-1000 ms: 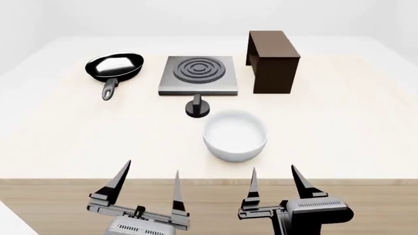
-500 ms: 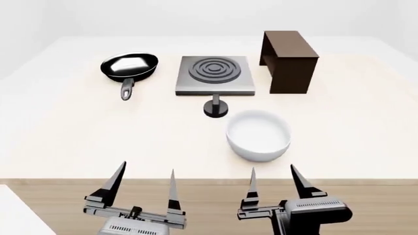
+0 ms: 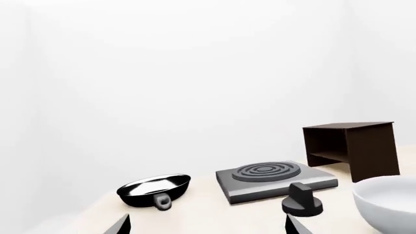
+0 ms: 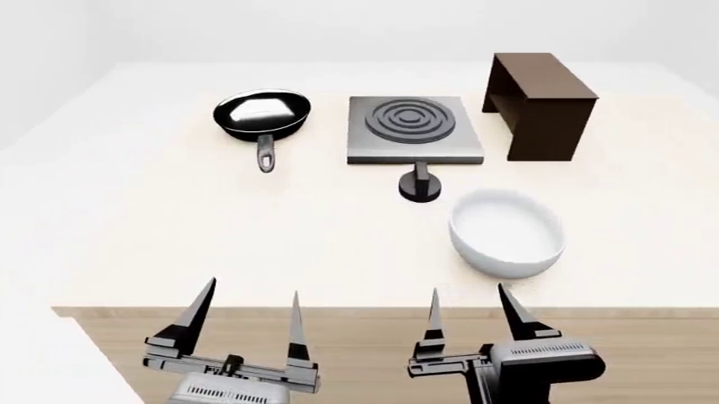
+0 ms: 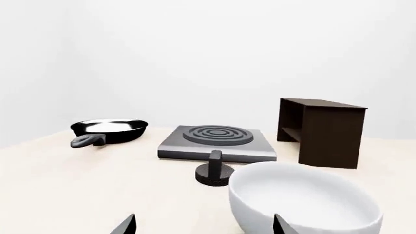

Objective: Turn on the stove.

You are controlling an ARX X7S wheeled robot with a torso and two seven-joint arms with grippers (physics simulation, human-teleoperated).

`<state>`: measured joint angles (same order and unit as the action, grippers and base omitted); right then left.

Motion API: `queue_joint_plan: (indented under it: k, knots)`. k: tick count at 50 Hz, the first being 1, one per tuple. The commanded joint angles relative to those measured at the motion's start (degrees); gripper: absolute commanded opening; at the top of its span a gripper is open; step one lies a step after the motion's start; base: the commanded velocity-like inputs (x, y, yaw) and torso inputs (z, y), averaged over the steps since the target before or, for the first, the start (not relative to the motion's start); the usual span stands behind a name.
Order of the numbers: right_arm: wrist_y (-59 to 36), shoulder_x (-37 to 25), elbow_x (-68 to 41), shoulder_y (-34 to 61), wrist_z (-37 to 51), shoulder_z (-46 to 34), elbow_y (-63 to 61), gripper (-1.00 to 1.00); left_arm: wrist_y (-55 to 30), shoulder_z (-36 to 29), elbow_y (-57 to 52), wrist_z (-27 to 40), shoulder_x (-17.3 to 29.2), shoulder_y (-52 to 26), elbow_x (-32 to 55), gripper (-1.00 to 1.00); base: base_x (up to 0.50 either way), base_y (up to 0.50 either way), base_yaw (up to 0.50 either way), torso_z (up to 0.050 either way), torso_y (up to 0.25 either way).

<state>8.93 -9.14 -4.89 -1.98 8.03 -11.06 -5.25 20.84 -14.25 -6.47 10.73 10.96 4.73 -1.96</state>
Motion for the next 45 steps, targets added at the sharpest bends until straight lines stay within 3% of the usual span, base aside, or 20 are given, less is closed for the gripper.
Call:
queue_joint_plan:
  k: [1,13,27,45]
  knots:
    - [-0.1,-0.4,-0.7,0.3,0.2,-0.4,0.5,1.0,-0.2,-0.4,-0.2,0.5,0.3,-0.1,0.2,1.0,0.0,0.32,0.0,0.0,0.0]
    - [-0.6,-0.9,-0.7,0.3,0.7,-1.1,0.0,1.0,-0.8,-0.8,-0.8,0.9,0.7,0.0,0.4,1.0,0.0,0.32,0.0,0.0,0.0]
    - [0.7,-1.0,-1.8,0.4,1.5,-0.8,0.3,1.0,-0.2,-1.2,0.0,1.4,1.1,-0.3,0.4,1.0,0.01,0.05,0.0,0.0,0.0]
    - [1.4,-1.5,-0.9,0.5,2.0,-2.3,1.7,1.0,-0.3,-1.8,-0.1,2.2,1.5,-0.3,0.4,1.0,0.37,0.07,0.0,0.0,0.0]
